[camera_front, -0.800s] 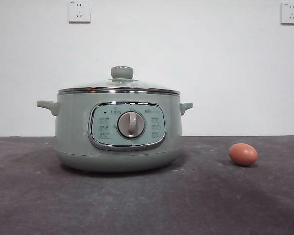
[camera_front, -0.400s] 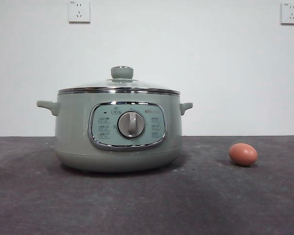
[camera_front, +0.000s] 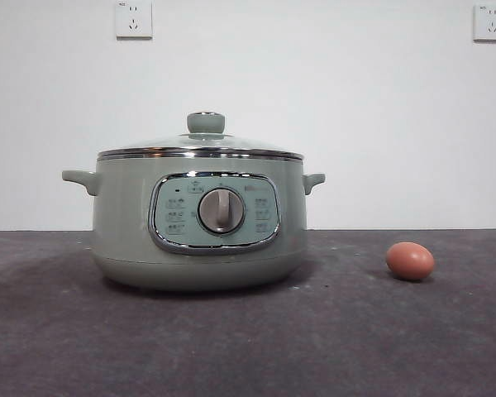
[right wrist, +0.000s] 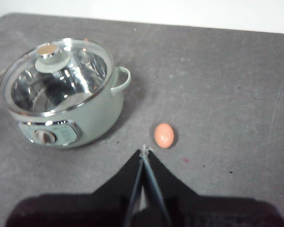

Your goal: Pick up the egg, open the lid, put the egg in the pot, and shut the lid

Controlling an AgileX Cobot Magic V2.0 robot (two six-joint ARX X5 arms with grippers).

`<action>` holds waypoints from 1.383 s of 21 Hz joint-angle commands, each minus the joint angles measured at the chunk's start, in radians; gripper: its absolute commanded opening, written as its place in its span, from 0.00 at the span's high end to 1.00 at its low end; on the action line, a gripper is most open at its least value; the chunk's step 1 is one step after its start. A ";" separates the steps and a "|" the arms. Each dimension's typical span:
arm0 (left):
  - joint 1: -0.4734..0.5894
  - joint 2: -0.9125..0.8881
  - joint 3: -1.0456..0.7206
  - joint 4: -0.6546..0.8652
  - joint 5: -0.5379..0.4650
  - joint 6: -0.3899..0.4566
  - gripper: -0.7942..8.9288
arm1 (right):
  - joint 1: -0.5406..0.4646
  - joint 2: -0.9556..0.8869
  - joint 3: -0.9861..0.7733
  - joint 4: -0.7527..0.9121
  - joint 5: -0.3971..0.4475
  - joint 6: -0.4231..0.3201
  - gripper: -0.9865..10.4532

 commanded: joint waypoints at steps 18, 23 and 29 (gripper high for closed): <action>-0.021 0.062 0.031 -0.048 0.200 0.014 0.27 | 0.001 0.003 0.018 -0.036 -0.003 -0.041 0.36; -0.042 0.106 0.032 0.023 0.201 -0.001 0.27 | 0.001 0.016 0.018 -0.033 -0.003 -0.041 0.36; -0.133 0.297 0.114 0.138 0.153 0.007 0.27 | 0.001 0.083 0.018 -0.026 -0.004 -0.041 0.36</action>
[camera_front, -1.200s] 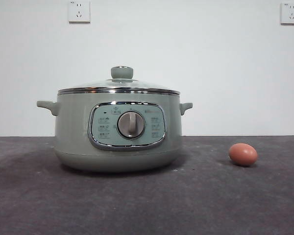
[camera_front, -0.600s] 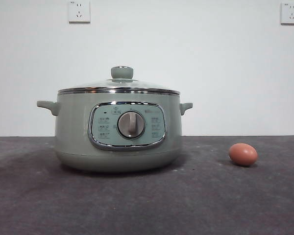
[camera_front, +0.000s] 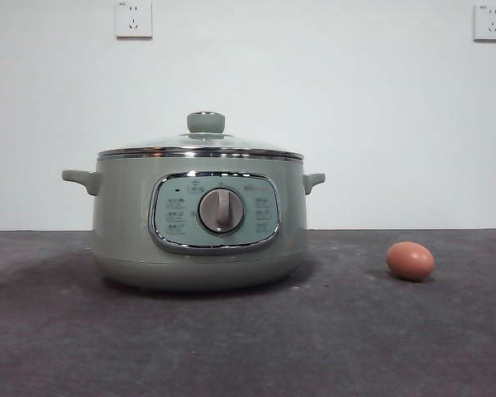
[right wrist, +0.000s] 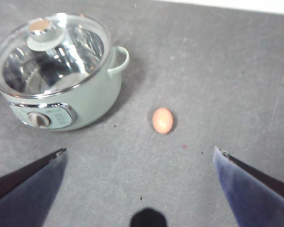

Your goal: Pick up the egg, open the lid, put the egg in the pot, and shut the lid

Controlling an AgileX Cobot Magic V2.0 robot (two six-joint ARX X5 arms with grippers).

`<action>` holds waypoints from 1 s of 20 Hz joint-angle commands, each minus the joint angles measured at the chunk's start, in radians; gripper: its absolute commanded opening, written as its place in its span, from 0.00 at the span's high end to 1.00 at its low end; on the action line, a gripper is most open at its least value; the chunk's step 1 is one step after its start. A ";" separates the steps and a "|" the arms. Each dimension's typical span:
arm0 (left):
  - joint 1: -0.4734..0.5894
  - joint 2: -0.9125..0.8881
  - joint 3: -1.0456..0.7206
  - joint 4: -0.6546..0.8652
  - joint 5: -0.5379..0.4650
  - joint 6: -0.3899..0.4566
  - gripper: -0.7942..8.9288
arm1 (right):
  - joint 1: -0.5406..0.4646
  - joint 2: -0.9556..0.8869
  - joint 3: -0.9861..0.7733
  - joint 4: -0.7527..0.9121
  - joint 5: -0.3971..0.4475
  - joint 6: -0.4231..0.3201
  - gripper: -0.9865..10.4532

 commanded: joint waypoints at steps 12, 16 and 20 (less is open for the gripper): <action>-0.312 0.682 0.447 0.026 -0.336 0.151 0.27 | 0.001 0.114 0.005 0.006 -0.003 -0.003 0.36; -0.342 0.813 0.485 0.063 -0.347 0.156 0.27 | 0.001 0.119 0.005 0.006 -0.003 -0.003 0.36; -0.369 0.887 0.484 0.108 -0.349 0.156 0.27 | 0.001 0.129 0.005 0.007 -0.003 -0.003 0.36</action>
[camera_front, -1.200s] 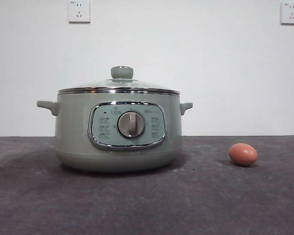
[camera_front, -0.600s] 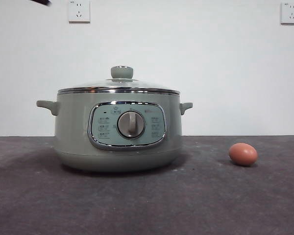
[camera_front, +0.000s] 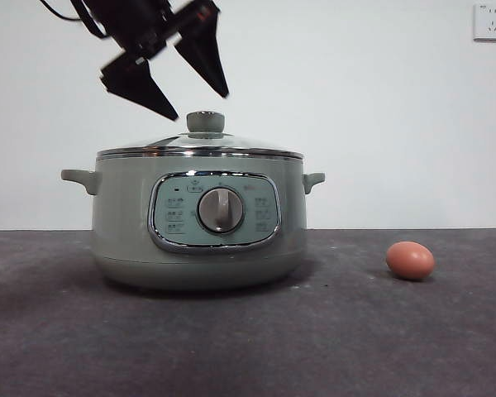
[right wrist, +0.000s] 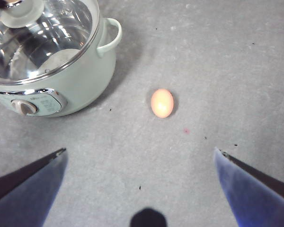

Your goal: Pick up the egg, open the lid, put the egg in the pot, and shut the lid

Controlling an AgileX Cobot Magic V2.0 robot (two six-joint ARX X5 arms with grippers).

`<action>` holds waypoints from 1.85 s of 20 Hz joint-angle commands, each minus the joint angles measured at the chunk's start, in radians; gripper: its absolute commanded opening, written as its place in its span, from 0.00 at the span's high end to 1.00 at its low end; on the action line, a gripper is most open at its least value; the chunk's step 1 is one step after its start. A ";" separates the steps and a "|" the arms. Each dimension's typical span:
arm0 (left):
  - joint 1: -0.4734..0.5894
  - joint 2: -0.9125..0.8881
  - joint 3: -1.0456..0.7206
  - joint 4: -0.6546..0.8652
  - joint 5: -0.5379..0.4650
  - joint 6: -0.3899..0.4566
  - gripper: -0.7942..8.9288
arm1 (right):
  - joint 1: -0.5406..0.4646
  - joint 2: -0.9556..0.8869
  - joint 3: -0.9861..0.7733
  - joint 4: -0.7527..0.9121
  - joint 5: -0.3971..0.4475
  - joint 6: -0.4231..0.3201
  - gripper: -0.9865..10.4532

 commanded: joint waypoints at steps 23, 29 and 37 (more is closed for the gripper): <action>-0.043 0.065 0.000 0.041 -0.121 -0.013 0.93 | 0.001 0.040 0.005 0.014 0.001 -0.003 0.36; -0.043 0.051 0.012 0.042 -0.121 -0.012 0.93 | 0.001 0.040 0.005 0.013 0.001 -0.003 0.36; -0.043 0.047 0.195 -0.064 -0.121 -0.012 0.93 | 0.001 0.053 0.005 0.011 0.000 -0.003 0.36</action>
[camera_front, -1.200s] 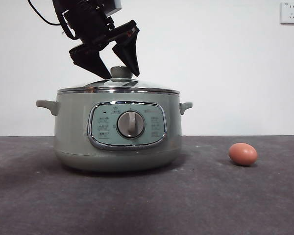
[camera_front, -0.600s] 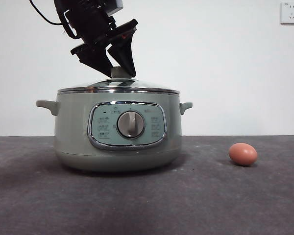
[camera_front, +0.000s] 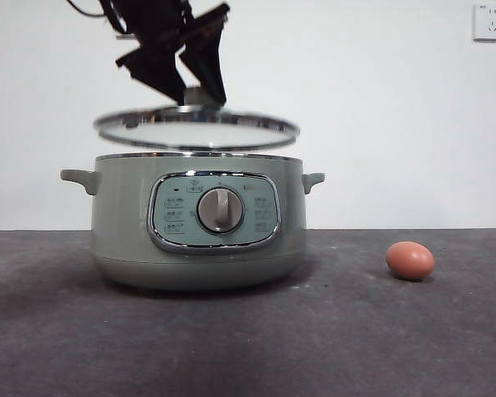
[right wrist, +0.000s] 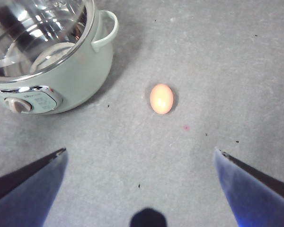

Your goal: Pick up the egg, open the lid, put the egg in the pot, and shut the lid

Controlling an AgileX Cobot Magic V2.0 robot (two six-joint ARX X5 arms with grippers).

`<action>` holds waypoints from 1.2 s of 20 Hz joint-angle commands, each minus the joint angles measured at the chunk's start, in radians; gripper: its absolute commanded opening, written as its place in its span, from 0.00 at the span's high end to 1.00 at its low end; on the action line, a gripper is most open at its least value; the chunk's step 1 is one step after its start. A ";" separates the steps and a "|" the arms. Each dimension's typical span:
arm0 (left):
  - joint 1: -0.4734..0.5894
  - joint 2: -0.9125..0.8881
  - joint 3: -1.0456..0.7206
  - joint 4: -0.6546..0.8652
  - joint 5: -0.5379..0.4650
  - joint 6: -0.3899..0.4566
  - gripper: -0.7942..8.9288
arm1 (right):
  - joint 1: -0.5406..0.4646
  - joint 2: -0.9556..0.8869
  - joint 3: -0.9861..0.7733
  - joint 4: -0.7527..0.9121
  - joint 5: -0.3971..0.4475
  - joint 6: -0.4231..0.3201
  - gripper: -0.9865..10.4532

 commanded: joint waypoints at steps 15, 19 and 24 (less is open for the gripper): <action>0.277 -0.370 0.131 -0.277 0.026 0.034 0.93 | 0.025 0.437 0.005 0.281 -0.001 0.021 0.36; 0.294 -0.463 0.130 -0.381 0.029 0.042 0.93 | 0.068 0.616 0.005 0.389 0.009 0.020 0.36; 0.294 -0.620 0.072 -0.433 0.029 0.039 0.93 | 0.096 0.770 0.005 0.473 0.076 0.018 0.36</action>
